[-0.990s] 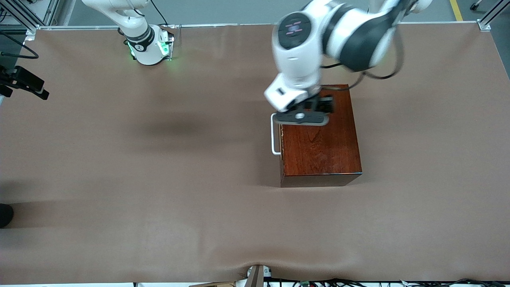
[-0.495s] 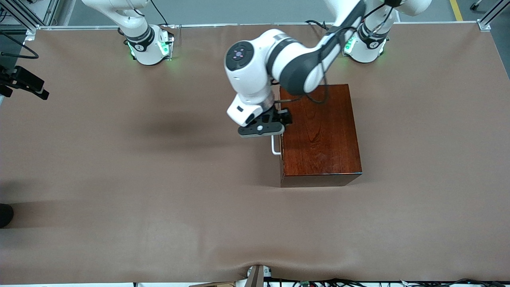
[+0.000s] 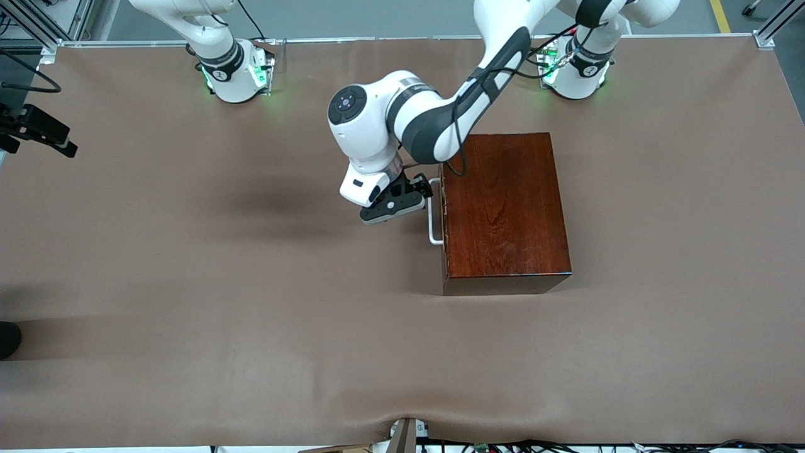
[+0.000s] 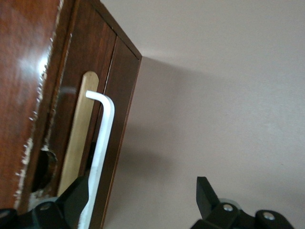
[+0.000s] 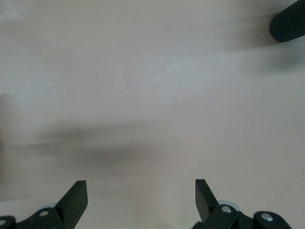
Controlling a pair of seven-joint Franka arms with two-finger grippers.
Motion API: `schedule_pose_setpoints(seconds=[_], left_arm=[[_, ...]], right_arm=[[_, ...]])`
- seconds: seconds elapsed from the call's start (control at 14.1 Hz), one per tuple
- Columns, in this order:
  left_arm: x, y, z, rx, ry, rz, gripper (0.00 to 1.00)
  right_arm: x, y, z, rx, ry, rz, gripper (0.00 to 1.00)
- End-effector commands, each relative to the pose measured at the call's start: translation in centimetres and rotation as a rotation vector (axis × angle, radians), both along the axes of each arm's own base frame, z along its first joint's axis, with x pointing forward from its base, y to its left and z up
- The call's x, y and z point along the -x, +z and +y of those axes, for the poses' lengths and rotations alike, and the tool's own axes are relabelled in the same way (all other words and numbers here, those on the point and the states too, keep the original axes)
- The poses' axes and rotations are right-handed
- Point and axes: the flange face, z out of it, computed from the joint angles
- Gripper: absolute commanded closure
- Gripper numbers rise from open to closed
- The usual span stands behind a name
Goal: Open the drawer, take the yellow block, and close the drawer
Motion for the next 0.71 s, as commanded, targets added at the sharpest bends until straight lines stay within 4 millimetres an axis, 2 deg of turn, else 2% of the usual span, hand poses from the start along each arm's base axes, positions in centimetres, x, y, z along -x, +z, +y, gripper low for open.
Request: schedule_pose_setpoints(seconds=[0.0,0.35,0.64], left_arm=[[-0.1,-0.9,-0.7,-0.031,0.013,-0.029,0.00],[0.2,-2.4,0.2,-0.097,-0.020,0.017,0.00],[0.1,-2.4,0.4,-0.119,-0.127,0.048,0.00]], right_arm=[[-0.1,0.4,-0.2,-0.020,-0.003,-0.002,0.00],[-0.1,0.4,-0.2,-0.020,-0.003,-0.002,0.00],[0.0,0.5,-0.2,-0.020,-0.003,-0.002,0.00]])
